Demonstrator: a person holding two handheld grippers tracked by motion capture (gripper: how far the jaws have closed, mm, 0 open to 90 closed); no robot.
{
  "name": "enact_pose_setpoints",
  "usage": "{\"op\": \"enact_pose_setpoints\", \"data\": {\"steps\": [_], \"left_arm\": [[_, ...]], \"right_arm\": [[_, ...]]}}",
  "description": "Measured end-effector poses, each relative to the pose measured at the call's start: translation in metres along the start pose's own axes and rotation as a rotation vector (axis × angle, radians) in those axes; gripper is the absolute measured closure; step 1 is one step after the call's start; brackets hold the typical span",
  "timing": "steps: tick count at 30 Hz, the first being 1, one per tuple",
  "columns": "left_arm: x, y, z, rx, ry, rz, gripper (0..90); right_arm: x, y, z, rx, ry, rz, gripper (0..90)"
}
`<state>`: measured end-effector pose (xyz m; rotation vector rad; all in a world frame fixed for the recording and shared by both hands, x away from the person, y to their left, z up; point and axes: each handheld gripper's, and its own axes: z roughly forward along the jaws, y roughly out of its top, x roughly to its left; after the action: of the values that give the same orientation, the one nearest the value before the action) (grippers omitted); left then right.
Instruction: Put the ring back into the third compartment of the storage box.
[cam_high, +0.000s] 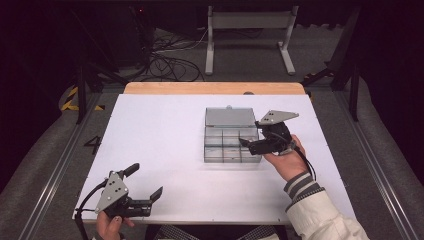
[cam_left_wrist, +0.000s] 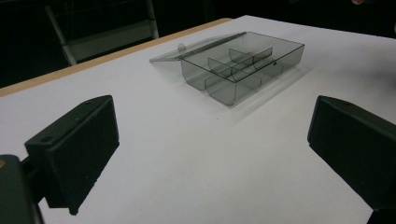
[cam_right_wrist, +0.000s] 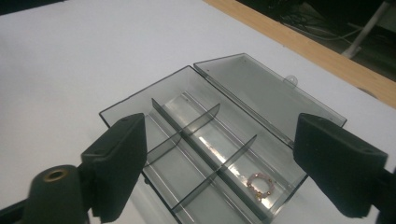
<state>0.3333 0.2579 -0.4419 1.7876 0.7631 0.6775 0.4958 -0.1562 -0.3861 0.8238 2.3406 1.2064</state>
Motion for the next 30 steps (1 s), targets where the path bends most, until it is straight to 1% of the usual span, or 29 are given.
{"op": "enact_pose_setpoints", "data": {"steps": [6, 10, 13, 16, 21, 22, 23, 25, 26, 30], "left_arm": [[-0.001, 0.0, 0.0, 0.002, -0.009, -0.004, 2.4], [-0.001, 0.0, -0.001, -0.001, -0.013, -0.01, 2.4], [-0.001, 0.0, -0.001, 0.0, -0.016, -0.011, 2.3], [-0.001, 0.0, -0.001, -0.001, -0.018, -0.01, 2.2], [-0.001, 0.0, -0.002, -0.003, -0.016, 0.003, 2.1], [-0.001, 0.0, -0.002, -0.003, -0.018, -0.001, 2.2], [-0.001, 0.0, -0.002, -0.007, -0.017, 0.003, 2.2], [-0.001, 0.0, -0.003, -0.006, -0.023, -0.006, 2.1], [-0.001, 0.0, -0.003, -0.005, -0.022, 0.001, 2.2], [-0.001, 0.0, -0.003, -0.008, -0.022, 0.005, 2.2]], "right_arm": [[0.003, -0.001, -0.012, -0.028, 0.02, -0.02, 8.8], [0.006, -0.004, -0.022, -0.053, 0.037, -0.021, 5.5], [0.008, -0.006, -0.03, -0.07, 0.054, -0.021, 4.1], [0.01, -0.009, -0.036, -0.077, 0.074, -0.031, 3.8], [0.016, -0.015, -0.042, -0.082, 0.095, -0.037, 3.3], [0.016, -0.016, -0.043, -0.083, 0.1, -0.04, 3.1], [0.018, -0.018, -0.044, -0.083, 0.098, -0.038, 2.7], [0.019, -0.021, -0.045, -0.093, 0.101, -0.042, 2.5], [0.02, -0.023, -0.046, -0.095, 0.106, -0.044, 2.4], [0.02, -0.033, -0.049, -0.096, 0.103, -0.033, 1.7]]}}
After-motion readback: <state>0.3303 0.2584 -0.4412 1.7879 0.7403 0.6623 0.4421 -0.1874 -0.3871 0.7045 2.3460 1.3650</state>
